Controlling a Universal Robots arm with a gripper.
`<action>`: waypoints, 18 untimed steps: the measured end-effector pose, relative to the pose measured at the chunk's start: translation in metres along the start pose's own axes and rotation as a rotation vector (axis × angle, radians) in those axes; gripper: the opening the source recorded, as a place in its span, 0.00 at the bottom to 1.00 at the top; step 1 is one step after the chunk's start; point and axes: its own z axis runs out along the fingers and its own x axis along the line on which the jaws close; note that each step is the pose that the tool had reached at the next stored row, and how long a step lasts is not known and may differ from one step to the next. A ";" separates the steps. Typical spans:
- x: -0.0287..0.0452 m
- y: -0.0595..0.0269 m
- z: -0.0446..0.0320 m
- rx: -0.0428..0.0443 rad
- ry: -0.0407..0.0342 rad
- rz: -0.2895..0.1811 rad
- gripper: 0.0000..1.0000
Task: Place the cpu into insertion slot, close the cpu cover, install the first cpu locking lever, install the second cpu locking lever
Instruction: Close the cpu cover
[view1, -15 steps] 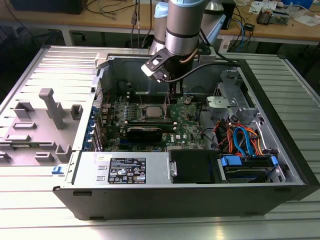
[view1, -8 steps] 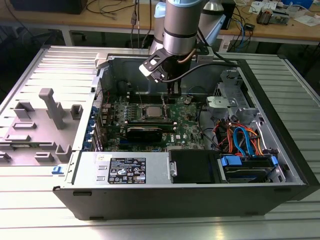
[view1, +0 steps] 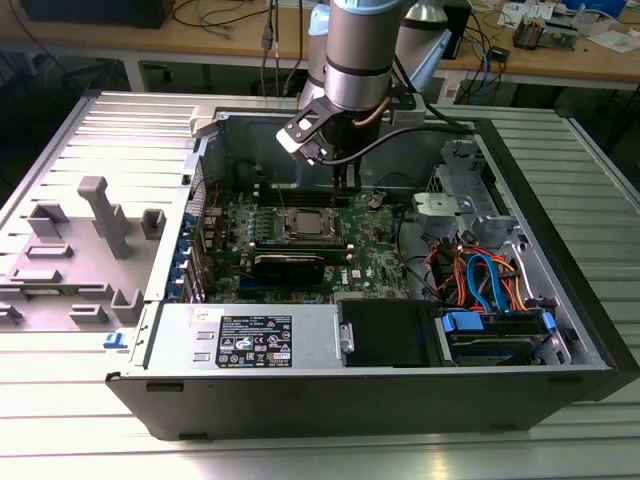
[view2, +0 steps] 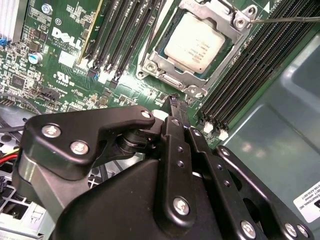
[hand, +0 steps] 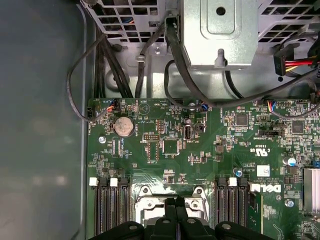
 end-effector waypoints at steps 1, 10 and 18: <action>0.0000 -0.0032 0.0008 -0.0001 0.0004 0.000 0.11; 0.0001 -0.0542 0.0123 -0.0029 0.0025 -0.001 0.11; 0.0001 -0.0748 0.0308 -0.0030 0.0028 -0.014 0.11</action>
